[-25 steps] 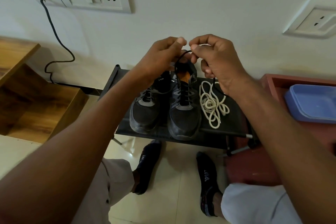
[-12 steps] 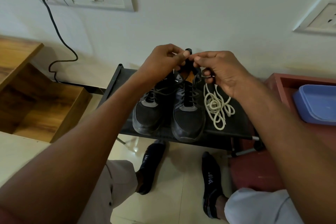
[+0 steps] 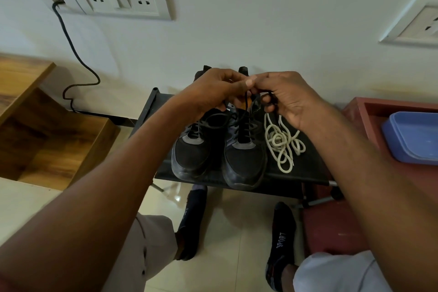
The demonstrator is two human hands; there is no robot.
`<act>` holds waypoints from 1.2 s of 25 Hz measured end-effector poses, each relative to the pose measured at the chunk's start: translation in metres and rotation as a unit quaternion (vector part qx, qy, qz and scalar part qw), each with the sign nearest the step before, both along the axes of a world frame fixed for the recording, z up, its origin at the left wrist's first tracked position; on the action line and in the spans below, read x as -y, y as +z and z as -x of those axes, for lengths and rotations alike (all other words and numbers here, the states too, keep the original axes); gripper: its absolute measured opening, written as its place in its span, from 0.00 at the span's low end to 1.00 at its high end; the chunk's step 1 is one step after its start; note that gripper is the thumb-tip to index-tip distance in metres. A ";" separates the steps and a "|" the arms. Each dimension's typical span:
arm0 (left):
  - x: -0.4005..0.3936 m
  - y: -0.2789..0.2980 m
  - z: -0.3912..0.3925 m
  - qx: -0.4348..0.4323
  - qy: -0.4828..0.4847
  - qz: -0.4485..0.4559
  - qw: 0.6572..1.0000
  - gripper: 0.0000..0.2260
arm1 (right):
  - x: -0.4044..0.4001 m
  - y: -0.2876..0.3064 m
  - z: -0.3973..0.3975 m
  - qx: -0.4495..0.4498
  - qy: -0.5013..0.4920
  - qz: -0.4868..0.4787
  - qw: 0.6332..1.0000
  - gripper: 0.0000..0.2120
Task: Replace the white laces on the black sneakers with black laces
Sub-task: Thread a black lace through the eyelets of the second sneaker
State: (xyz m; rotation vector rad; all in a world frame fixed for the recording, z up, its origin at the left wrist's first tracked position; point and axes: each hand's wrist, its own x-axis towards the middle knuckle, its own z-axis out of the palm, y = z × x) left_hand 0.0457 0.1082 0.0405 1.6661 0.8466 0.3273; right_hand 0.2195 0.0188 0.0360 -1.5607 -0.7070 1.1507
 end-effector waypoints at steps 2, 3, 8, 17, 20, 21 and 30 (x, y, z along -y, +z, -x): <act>0.000 0.000 0.001 -0.019 -0.032 0.003 0.999 0.10 | -0.001 0.000 0.001 -0.006 -0.033 -0.002 0.999 0.10; -0.002 -0.002 0.003 -0.045 -0.037 -0.012 0.998 0.08 | -0.001 -0.001 -0.002 -0.014 -0.069 0.005 0.998 0.09; -0.006 -0.009 0.010 -0.214 -0.070 -0.152 0.963 0.06 | 0.003 -0.003 -0.011 0.042 -0.116 0.049 0.991 0.05; 0.002 -0.001 -0.001 -0.022 0.001 -0.043 0.999 0.07 | 0.008 0.001 -0.001 0.103 -0.009 0.003 0.995 0.04; 0.004 -0.005 -0.005 0.000 0.022 0.015 1.000 0.09 | 0.007 0.000 0.000 0.112 -0.011 0.010 0.994 0.01; 0.004 -0.006 -0.005 0.007 0.032 0.034 0.999 0.09 | 0.006 0.000 0.001 0.107 -0.005 0.011 0.994 0.02; 0.004 -0.012 -0.009 -0.044 0.070 -0.037 0.996 0.05 | 0.005 -0.006 0.001 0.166 0.000 0.006 0.986 0.07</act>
